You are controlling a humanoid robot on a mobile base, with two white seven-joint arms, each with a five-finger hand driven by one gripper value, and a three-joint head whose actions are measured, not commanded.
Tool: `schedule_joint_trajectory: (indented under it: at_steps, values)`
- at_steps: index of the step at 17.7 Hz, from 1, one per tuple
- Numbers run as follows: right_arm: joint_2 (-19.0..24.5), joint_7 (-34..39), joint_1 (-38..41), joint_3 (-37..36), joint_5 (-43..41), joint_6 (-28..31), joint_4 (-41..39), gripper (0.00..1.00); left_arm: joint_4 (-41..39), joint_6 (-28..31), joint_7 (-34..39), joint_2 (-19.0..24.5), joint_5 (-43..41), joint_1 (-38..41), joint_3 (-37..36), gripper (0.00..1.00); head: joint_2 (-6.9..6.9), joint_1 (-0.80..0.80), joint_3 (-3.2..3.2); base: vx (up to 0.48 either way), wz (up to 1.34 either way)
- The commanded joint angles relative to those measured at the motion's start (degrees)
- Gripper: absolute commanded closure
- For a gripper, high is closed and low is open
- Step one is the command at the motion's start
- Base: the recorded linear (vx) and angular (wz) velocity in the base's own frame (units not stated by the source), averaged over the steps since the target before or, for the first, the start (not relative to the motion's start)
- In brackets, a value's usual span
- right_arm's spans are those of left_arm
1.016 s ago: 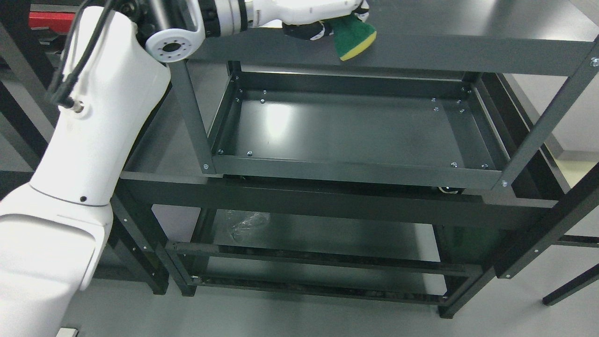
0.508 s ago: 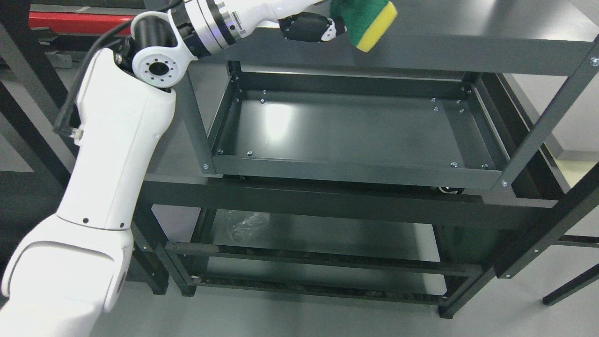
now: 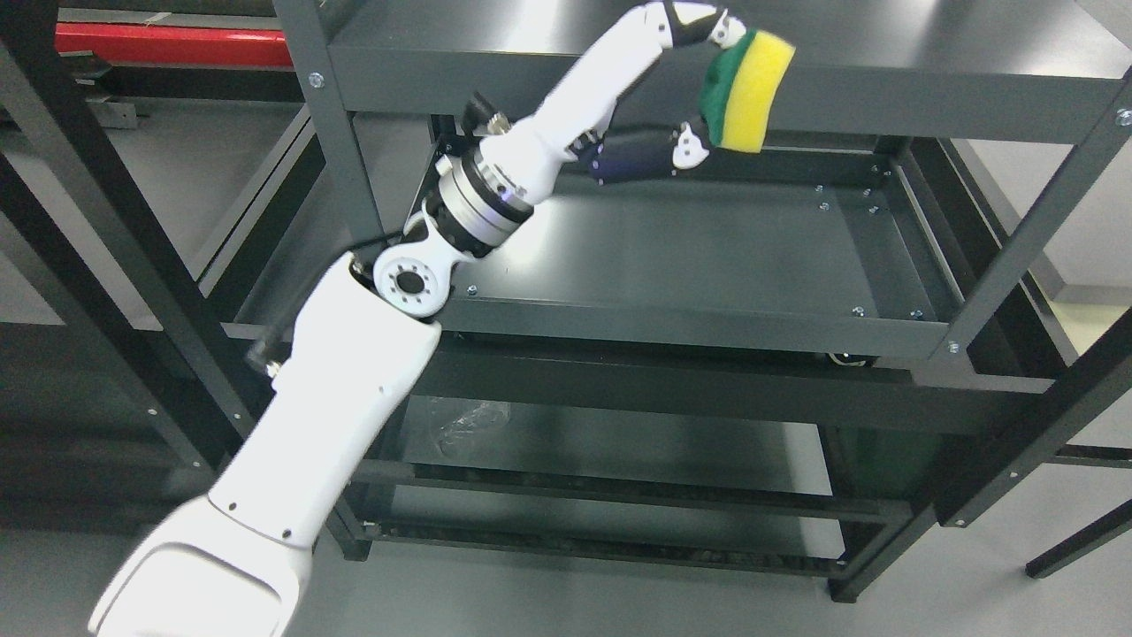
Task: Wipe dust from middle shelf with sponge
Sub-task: 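Withdraw the left hand holding the sponge down toward the robot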
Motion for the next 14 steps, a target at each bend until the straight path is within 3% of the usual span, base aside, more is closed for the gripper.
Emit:
schedule_joint_trajectory:
  at_steps: [1,7,11,14]
  values:
    - [-1.0,0.0,0.0,0.0,0.0,4.1,-1.0,0.00,-1.2,2.7,4.6,-1.6,6.9,18.1,-9.9,0.96,0.00,0.00,0.00,0.000,0.00]
    - [-1.0,0.0,0.0,0.0,0.0,4.1,-1.0,0.00,-10.5,14.1,10.9,-1.6,7.6,29.0,3.7,0.96,0.00,0.00,0.00,0.000,0.00]
    - [-1.0,0.0,0.0,0.0,0.0,4.1,-1.0,0.00,-17.6,20.7,14.4,-1.6,7.6,30.1,12.8,0.95,0.00,0.00,0.00,0.000,0.00]
    - [-1.0,0.0,0.0,0.0,0.0,4.1,-1.0,0.00,-22.7,29.1,15.0,-1.6,7.6,30.2,20.3,0.95,0.00,0.00,0.00,0.000,0.00]
